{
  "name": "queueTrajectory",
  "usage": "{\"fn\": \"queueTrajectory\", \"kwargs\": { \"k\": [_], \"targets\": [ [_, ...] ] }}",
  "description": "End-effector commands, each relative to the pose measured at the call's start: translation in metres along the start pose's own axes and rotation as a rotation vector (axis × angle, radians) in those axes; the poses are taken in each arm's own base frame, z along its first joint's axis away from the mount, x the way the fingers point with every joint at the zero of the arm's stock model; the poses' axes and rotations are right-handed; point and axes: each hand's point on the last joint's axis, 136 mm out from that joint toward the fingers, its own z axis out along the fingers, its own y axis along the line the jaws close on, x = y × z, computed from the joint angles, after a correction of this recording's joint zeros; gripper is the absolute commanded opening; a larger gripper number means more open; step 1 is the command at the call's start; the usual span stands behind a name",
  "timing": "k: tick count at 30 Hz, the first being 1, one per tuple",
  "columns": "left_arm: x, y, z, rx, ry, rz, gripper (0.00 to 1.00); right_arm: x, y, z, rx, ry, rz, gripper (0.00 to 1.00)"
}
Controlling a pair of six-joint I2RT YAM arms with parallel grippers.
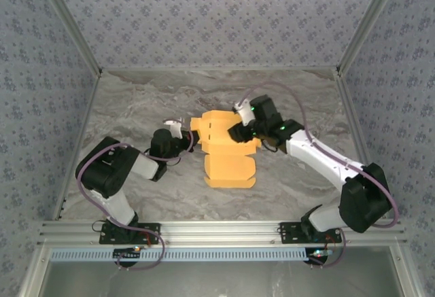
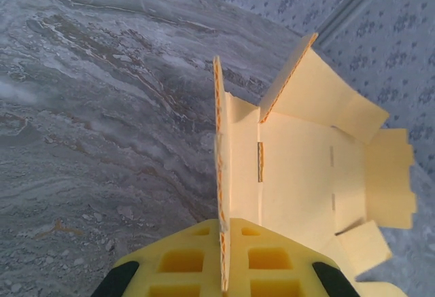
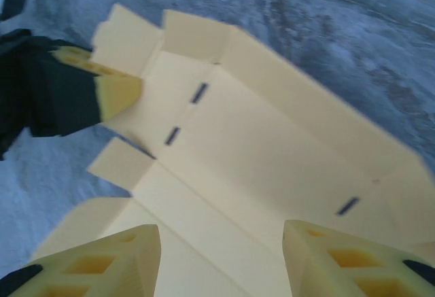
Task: Fold the paper box
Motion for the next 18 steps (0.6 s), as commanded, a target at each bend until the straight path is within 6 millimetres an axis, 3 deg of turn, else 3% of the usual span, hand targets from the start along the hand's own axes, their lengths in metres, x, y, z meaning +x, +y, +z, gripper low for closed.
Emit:
{"fn": "queueTrajectory", "kwargs": {
  "k": [1,4,9,18],
  "targets": [
    [-0.015,-0.003,0.000,0.022,-0.070,-0.063,0.00,-0.007,0.013,0.018,0.014,-0.092,0.200,0.53],
    [-0.016,-0.002,0.000,0.016,-0.077,-0.084,0.00,0.001,0.036,0.044,-0.048,-0.053,0.270,0.59],
    [-0.012,0.005,0.001,0.006,-0.089,-0.150,0.00,0.023,0.041,0.081,-0.011,0.102,0.521,0.62],
    [-0.010,0.007,0.003,0.010,-0.090,-0.161,0.00,0.018,0.067,0.118,-0.078,0.192,0.504,0.64]
  ]
}}
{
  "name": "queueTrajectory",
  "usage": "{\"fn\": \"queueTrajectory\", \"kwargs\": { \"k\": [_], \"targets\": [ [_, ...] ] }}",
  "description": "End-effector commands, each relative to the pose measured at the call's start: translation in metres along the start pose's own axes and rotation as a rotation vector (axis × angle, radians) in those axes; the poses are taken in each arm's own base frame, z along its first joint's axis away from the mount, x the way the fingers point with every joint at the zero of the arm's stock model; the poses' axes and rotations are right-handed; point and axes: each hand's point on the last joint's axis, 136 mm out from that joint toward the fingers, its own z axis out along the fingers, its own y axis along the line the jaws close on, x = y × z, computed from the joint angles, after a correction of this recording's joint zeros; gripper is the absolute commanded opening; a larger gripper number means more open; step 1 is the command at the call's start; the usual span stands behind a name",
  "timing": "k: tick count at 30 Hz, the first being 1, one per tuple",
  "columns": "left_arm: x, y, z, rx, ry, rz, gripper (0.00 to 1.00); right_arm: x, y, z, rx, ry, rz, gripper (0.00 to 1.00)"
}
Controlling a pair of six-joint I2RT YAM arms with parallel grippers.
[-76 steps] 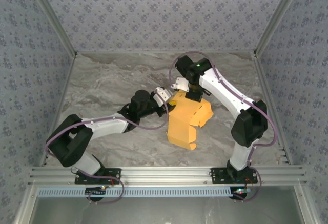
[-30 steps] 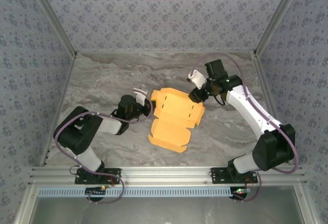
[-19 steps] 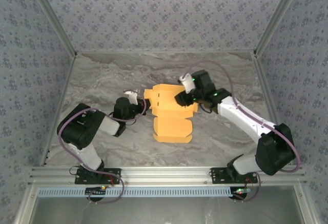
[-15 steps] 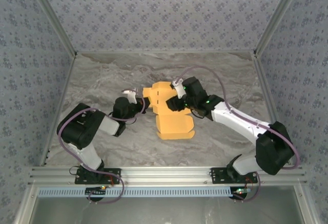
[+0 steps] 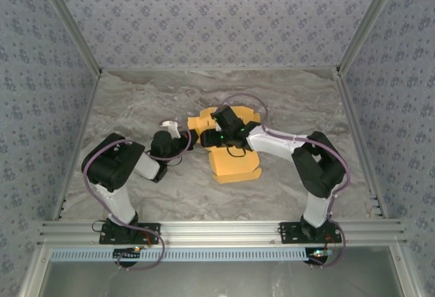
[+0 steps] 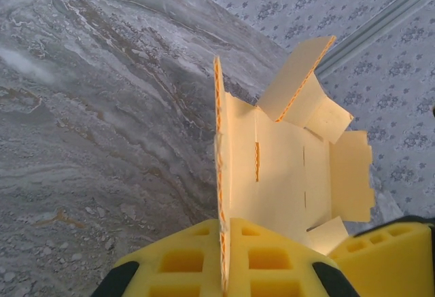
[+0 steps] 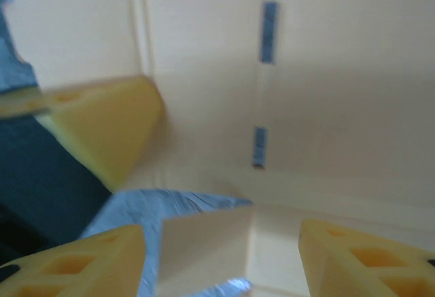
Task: Fold the paper box
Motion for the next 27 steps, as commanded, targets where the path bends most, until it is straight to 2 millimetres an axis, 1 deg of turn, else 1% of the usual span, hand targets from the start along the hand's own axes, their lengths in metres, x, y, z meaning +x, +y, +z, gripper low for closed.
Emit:
{"fn": "queueTrajectory", "kwargs": {
  "k": [1,4,8,10,15,17,19,22,24,26,27],
  "targets": [
    [-0.010,-0.005,0.001,0.023,-0.045,0.005,0.00,0.000,0.014,0.010,-0.023,0.036,0.020,0.64],
    [-0.011,-0.002,0.001,0.011,-0.050,0.004,0.00,0.003,0.003,0.022,0.021,0.067,0.049,0.64],
    [-0.008,0.002,0.005,0.005,-0.038,0.017,0.00,0.013,-0.016,0.030,0.076,0.081,0.069,0.61],
    [-0.007,0.005,0.007,0.002,-0.034,0.016,0.00,0.017,-0.026,0.029,0.107,0.089,0.077,0.60],
    [-0.002,0.011,0.013,0.000,-0.020,0.019,0.00,0.020,-0.042,0.024,0.172,0.083,0.059,0.59],
    [-0.002,0.012,0.014,0.005,-0.019,0.016,0.00,0.021,-0.042,0.022,0.165,0.087,0.059,0.58],
    [-0.001,0.014,0.015,0.007,-0.011,0.020,0.00,0.020,-0.038,0.020,0.144,0.080,0.039,0.58],
    [0.000,0.021,0.016,0.014,-0.004,-0.006,0.00,0.017,-0.021,0.018,0.069,0.061,-0.039,0.61],
    [-0.001,0.019,0.016,0.057,0.004,-0.044,0.00,0.009,-0.009,0.013,0.044,0.018,-0.099,0.63],
    [-0.001,0.011,0.017,0.101,0.025,-0.045,0.00,0.022,-0.011,0.018,0.086,0.012,-0.200,0.66],
    [0.000,0.008,0.018,0.111,0.039,-0.038,0.00,0.023,-0.009,0.021,0.094,0.009,-0.233,0.66]
  ]
}}
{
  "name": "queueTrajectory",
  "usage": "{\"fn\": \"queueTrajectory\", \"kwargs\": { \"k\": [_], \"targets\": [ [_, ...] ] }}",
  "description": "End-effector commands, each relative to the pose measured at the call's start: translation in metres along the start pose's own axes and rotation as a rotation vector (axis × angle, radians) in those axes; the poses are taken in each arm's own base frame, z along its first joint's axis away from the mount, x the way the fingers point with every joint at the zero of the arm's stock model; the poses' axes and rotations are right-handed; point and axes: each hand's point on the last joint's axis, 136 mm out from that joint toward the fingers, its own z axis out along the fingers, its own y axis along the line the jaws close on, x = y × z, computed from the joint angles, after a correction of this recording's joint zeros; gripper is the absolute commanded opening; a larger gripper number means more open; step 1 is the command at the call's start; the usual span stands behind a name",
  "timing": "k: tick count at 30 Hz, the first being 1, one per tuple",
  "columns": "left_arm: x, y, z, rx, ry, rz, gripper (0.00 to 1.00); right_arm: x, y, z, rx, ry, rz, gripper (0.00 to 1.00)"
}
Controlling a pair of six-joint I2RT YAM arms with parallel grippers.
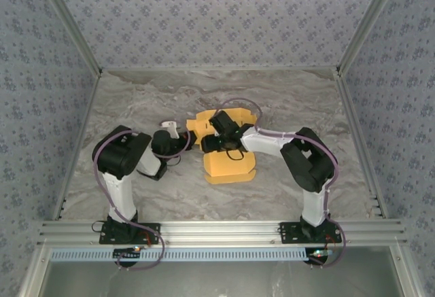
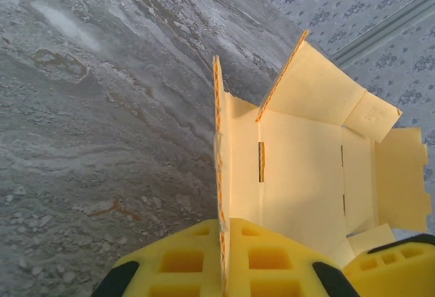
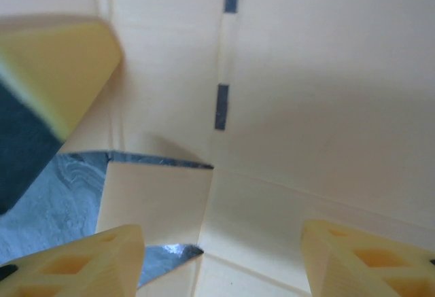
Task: Fold the paper box
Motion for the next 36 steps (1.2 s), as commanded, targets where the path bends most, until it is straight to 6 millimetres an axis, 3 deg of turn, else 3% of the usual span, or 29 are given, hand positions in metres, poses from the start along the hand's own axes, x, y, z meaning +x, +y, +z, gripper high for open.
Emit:
{"fn": "queueTrajectory", "kwargs": {
  "k": [1,2,3,7,15,24,28,32,36],
  "targets": [
    [-0.011,-0.029,0.005,0.132,0.005,0.027,0.00,-0.005,0.017,-0.003,0.002,-0.057,-0.161,0.66],
    [-0.011,-0.030,0.004,0.134,0.010,0.030,0.00,0.000,0.017,0.002,-0.002,-0.040,-0.162,0.70],
    [-0.011,-0.030,0.004,0.135,0.013,0.029,0.00,-0.010,0.025,0.000,-0.019,-0.060,-0.153,0.72],
    [-0.009,-0.031,0.003,0.145,0.025,0.019,0.00,-0.019,0.028,-0.001,-0.009,-0.103,-0.118,0.73],
    [-0.010,-0.025,0.001,0.142,0.023,0.006,0.00,-0.008,-0.024,0.005,0.264,-0.085,-0.037,0.67],
    [-0.005,-0.020,0.001,0.132,0.017,0.053,0.00,-0.005,-0.034,-0.005,0.278,-0.080,0.049,0.65],
    [0.001,-0.021,0.000,0.103,0.009,0.161,0.00,-0.004,-0.040,-0.008,0.255,-0.064,0.123,0.66],
    [0.009,-0.028,0.000,0.085,0.004,0.250,0.00,-0.007,-0.041,-0.024,0.197,-0.082,0.242,0.67],
    [0.009,-0.032,-0.002,0.071,-0.043,0.285,0.00,-0.015,-0.048,-0.052,0.245,-0.184,0.438,0.74]
  ]
}}
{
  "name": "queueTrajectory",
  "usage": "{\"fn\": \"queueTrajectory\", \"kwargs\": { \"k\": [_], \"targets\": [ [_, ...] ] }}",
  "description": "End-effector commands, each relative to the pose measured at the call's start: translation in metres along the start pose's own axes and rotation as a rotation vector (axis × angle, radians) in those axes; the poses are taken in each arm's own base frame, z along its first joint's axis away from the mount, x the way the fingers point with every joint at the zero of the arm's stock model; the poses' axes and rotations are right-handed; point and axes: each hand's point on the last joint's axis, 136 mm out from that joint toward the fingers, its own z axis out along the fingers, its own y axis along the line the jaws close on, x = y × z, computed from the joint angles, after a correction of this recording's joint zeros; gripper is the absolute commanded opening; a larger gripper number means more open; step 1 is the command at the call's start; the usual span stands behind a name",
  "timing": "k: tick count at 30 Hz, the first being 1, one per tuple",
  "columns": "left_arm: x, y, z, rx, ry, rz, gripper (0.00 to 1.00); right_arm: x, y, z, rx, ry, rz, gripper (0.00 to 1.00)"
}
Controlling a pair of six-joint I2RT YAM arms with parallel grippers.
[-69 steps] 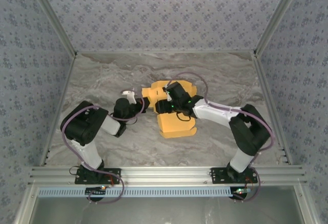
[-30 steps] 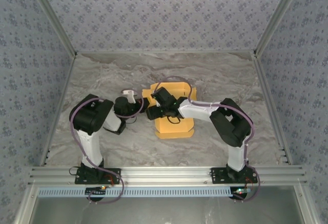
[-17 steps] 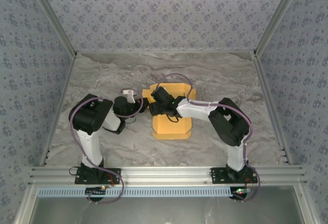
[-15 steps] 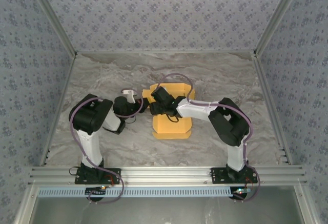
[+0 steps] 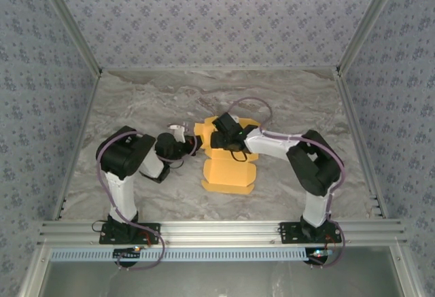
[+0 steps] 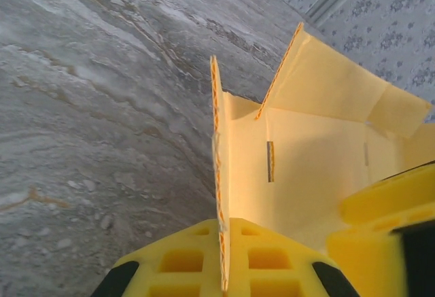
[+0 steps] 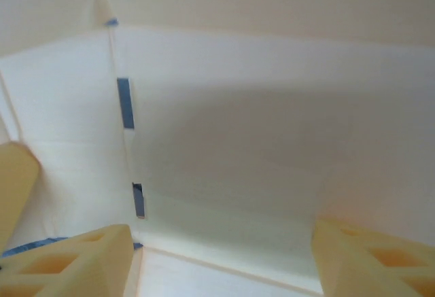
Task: Fold the paper box
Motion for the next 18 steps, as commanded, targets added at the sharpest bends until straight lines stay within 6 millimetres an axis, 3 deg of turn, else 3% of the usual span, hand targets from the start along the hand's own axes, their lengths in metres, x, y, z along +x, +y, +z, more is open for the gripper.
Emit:
{"fn": "queueTrajectory", "kwargs": {
  "k": [1,2,3,4,5,7,8,9,12,15,18],
  "targets": [
    [-0.017,-0.008,-0.003,-0.015,-0.089,0.088,0.00,-0.015,-0.007,-0.032,0.037,-0.083,0.230,0.73],
    [-0.018,-0.009,-0.003,-0.020,-0.098,0.092,0.00,-0.018,-0.013,-0.042,0.071,-0.110,0.299,0.66],
    [-0.019,-0.012,-0.003,-0.022,-0.103,0.101,0.00,-0.020,-0.021,-0.054,0.107,-0.138,0.384,0.45],
    [-0.019,-0.014,-0.003,-0.022,-0.106,0.111,0.00,-0.022,-0.029,-0.064,0.137,-0.166,0.440,0.32],
    [-0.019,-0.017,-0.003,-0.021,-0.110,0.122,0.00,-0.026,-0.030,-0.074,0.139,-0.196,0.489,0.31],
    [-0.020,-0.020,-0.002,-0.023,-0.114,0.125,0.00,-0.036,-0.023,-0.085,0.076,-0.228,0.559,0.54],
    [-0.021,-0.021,-0.002,-0.026,-0.119,0.124,0.00,-0.039,-0.019,-0.088,0.040,-0.226,0.601,0.74],
    [-0.022,-0.022,-0.003,-0.026,-0.124,0.121,0.00,-0.042,-0.016,-0.088,0.006,-0.213,0.656,0.84],
    [-0.023,-0.025,-0.002,-0.024,-0.134,0.139,0.00,-0.050,-0.012,-0.077,-0.071,-0.140,0.832,1.00],
    [-0.024,-0.025,-0.002,-0.032,-0.139,0.146,0.00,-0.062,-0.007,-0.058,-0.131,-0.056,0.996,1.00],
    [-0.024,-0.030,-0.002,-0.024,-0.140,0.166,0.00,-0.083,0.006,-0.044,-0.196,0.039,1.052,1.00]
  ]
}}
